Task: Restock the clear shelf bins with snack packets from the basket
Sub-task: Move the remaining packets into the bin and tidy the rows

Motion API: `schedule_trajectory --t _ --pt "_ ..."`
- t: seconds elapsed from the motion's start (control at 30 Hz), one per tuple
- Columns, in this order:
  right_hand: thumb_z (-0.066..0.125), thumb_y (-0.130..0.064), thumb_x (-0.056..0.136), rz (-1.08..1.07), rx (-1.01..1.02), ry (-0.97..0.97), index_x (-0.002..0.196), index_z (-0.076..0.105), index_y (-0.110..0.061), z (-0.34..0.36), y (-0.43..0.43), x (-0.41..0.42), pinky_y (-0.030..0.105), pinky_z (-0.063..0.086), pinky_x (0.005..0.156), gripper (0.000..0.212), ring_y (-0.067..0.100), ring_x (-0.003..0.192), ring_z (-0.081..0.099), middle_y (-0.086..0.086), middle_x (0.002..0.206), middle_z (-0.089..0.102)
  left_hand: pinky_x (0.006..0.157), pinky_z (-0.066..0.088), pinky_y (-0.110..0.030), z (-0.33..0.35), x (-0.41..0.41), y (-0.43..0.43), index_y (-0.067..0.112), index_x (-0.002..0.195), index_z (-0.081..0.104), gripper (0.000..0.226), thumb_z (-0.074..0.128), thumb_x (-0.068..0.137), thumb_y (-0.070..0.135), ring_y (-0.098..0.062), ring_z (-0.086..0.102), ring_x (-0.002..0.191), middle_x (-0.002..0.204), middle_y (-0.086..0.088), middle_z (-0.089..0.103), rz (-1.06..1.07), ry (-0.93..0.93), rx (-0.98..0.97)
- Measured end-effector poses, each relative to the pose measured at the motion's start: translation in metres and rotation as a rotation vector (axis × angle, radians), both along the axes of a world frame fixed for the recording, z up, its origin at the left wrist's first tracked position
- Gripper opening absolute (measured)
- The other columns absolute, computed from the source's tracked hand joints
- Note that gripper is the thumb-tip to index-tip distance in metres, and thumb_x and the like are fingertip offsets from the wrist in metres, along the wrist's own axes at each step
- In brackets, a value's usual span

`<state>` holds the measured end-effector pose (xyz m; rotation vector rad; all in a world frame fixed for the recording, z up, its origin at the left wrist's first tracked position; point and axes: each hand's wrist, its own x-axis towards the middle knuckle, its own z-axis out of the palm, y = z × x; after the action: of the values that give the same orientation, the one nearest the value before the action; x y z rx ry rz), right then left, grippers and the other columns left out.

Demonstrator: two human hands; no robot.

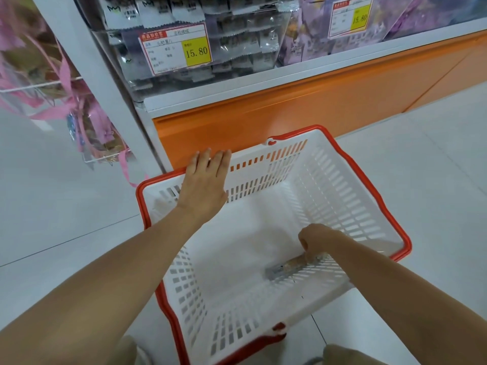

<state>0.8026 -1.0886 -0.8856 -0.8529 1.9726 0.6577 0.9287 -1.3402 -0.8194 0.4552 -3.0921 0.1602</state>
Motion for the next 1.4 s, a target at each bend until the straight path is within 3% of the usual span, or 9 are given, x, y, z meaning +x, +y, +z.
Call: schedule_trajectory --t 0.13,0.33,0.53,0.67,0.83,0.97,1.1,1.27,1.4 --pt "0.075 -0.022 0.081 -0.108 -0.099 0.025 0.106 0.07 -0.008 0.009 0.001 -0.006 0.025 0.05 0.081 0.029 0.021 0.098 0.066 0.007 0.107 0.07 0.122 0.004 -0.049 0.001 -0.001 0.001 0.015 0.155 0.004 0.083 0.052 0.095 0.045 -0.031 0.015 0.148 0.16 -0.007 0.02 0.0 -0.01 0.012" --pt "0.08 -0.011 0.076 -0.443 -0.344 -0.05 0.084 0.073 -0.008 0.023 0.003 -0.024 0.02 0.057 0.064 0.011 0.011 0.062 0.067 0.007 0.082 0.073 0.121 0.005 -0.047 0.003 0.0 -0.001 0.015 0.155 0.008 0.084 0.057 0.093 0.043 -0.03 0.018 0.146 0.158 -0.006 0.024 -0.011 0.017 0.063" --pt "0.073 0.003 0.08 -0.827 -0.892 -0.357 0.093 0.074 0.001 0.068 -0.012 -0.022 0.016 0.052 0.065 0.012 0.012 0.079 0.068 0.01 0.09 0.072 0.119 -0.009 -0.043 0.012 0.001 -0.003 0.015 0.156 0.007 0.081 0.057 0.095 0.034 -0.026 0.002 0.151 0.163 -0.005 0.012 -0.055 0.072 0.24" --pt "0.067 0.006 0.084 -0.951 -1.162 -0.572 0.094 0.069 -0.001 0.099 -0.029 -0.018 0.025 0.055 0.078 0.012 0.02 0.096 0.069 0.007 0.103 0.074 0.121 0.007 -0.042 0.028 0.003 -0.001 0.026 0.155 0.018 0.071 0.056 0.096 0.038 -0.016 0.008 0.148 0.161 0.006 0.017 -0.212 0.052 0.435" --pt "0.068 -0.005 0.078 -0.956 -1.339 -0.679 0.098 0.065 0.003 0.135 -0.04 -0.012 0.035 0.053 0.092 0.022 0.033 0.108 0.061 0.027 0.12 0.062 0.1 0.038 -0.03 0.049 0.001 -0.001 0.029 0.143 0.044 0.051 0.06 0.095 0.035 -0.011 0.043 0.123 0.141 0.007 0.049 -0.258 0.071 0.615" --pt "0.067 0.0 0.084 -0.798 -1.354 -0.605 0.102 0.066 -0.007 0.166 -0.045 -0.007 0.027 0.055 0.082 0.019 0.021 0.101 0.066 0.01 0.105 0.07 0.075 0.041 -0.028 0.075 0.003 -0.01 0.027 0.127 0.056 0.032 0.059 0.095 0.025 -0.01 0.047 0.097 0.111 0.008 0.058 -0.297 0.185 0.685" --pt "0.082 -0.027 0.074 -0.483 -1.325 -0.329 0.099 0.07 -0.026 0.198 -0.055 -0.001 0.042 0.056 0.083 0.028 0.026 0.093 0.065 0.004 0.106 0.07 0.076 0.039 -0.029 0.106 0.009 -0.02 0.027 0.122 0.059 0.03 0.06 0.093 0.021 -0.011 0.046 0.095 0.105 0.007 0.057 -0.327 0.27 0.675" --pt "0.075 -0.014 0.078 -0.316 -1.524 -0.203 0.093 0.069 -0.034 0.247 -0.071 0.006 0.051 0.053 0.083 0.026 0.03 0.087 0.062 0.004 0.098 0.068 0.093 0.041 -0.036 0.155 0.023 -0.03 0.018 0.126 0.058 0.044 0.048 0.09 0.041 -0.018 0.05 0.108 0.115 0.0 0.06 -0.329 0.465 0.477" --pt "0.072 -0.009 0.079 -0.36 -1.746 -0.207 0.097 0.069 -0.02 0.288 -0.088 0.002 0.052 0.055 0.081 0.021 0.022 0.082 0.058 -0.001 0.089 0.063 0.113 0.03 -0.049 0.188 0.042 -0.047 0.013 0.135 0.048 0.052 0.053 0.085 0.026 -0.029 0.041 0.131 0.136 -0.01 0.052 -0.238 0.718 0.119"
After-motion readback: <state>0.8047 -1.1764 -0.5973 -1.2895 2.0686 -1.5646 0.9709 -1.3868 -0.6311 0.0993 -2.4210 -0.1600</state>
